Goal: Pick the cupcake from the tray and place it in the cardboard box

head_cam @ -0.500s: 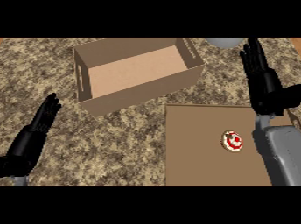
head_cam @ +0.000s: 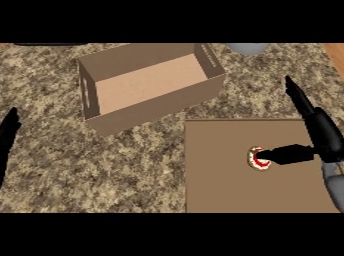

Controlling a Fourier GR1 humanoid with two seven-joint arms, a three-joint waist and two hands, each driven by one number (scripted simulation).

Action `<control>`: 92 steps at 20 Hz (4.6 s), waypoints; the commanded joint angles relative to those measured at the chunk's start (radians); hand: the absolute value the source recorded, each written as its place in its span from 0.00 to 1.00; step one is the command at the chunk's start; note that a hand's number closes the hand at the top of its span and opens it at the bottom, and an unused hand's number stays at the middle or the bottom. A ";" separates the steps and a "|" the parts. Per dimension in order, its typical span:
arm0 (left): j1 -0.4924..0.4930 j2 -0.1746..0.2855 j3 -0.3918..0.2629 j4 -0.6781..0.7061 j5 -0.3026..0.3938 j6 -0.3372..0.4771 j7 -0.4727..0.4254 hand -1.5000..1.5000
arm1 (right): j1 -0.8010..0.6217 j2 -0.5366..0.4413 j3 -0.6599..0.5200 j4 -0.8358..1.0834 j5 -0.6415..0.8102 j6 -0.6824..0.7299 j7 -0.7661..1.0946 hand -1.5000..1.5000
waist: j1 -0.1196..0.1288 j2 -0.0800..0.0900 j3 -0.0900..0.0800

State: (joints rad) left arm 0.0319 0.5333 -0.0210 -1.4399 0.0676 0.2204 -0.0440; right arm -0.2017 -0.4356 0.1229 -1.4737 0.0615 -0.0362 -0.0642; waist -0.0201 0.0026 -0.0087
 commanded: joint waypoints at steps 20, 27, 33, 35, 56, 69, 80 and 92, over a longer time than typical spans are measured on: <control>-0.157 -0.018 -0.001 0.100 -0.113 0.024 0.155 0.50 | 0.170 -0.360 -0.020 -0.039 0.169 0.304 -0.191 0.00 | 0.026 -0.004 0.007; -0.121 -0.057 -0.010 0.116 -0.141 0.025 0.108 0.50 | 0.069 -0.356 0.078 -0.060 0.233 0.475 0.023 0.00 | 0.030 -0.002 0.008; -0.115 -0.068 0.016 0.043 -0.167 0.015 0.166 0.50 | -0.004 -0.253 0.097 -0.098 0.306 0.540 0.184 0.00 | 0.026 -0.004 0.009; -0.091 -0.098 0.025 0.089 -0.198 0.034 0.112 0.50 | 0.004 -0.191 0.120 -0.066 0.362 0.525 0.184 0.00 | 0.024 -0.003 0.009; -0.169 -0.157 0.150 0.147 -0.270 -0.066 0.094 0.50 | 0.074 -0.032 0.014 -0.175 0.501 0.648 0.048 0.00 | 0.019 -0.003 0.009; -0.136 -0.146 0.203 0.114 -0.264 -0.137 0.118 0.50 | 0.114 0.064 0.090 -0.206 0.631 0.711 0.250 0.00 | 0.019 -0.003 0.009; -0.155 -0.173 0.198 0.098 -0.294 -0.134 0.127 0.50 | 0.001 0.101 0.095 0.021 0.864 0.336 0.068 1.00 | 0.023 -0.002 0.009; -0.063 -0.204 0.188 0.073 -0.313 -0.115 0.076 0.50 | 0.052 0.321 0.084 -0.208 1.160 0.190 0.701 1.00 | 0.012 -0.012 0.006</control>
State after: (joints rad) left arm -0.0751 0.3566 0.1836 -1.3535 -0.2348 0.0921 0.0568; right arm -0.1599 -0.1839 0.2008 -1.6175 1.1016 0.1880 0.4146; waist -0.0098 -0.0059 -0.0010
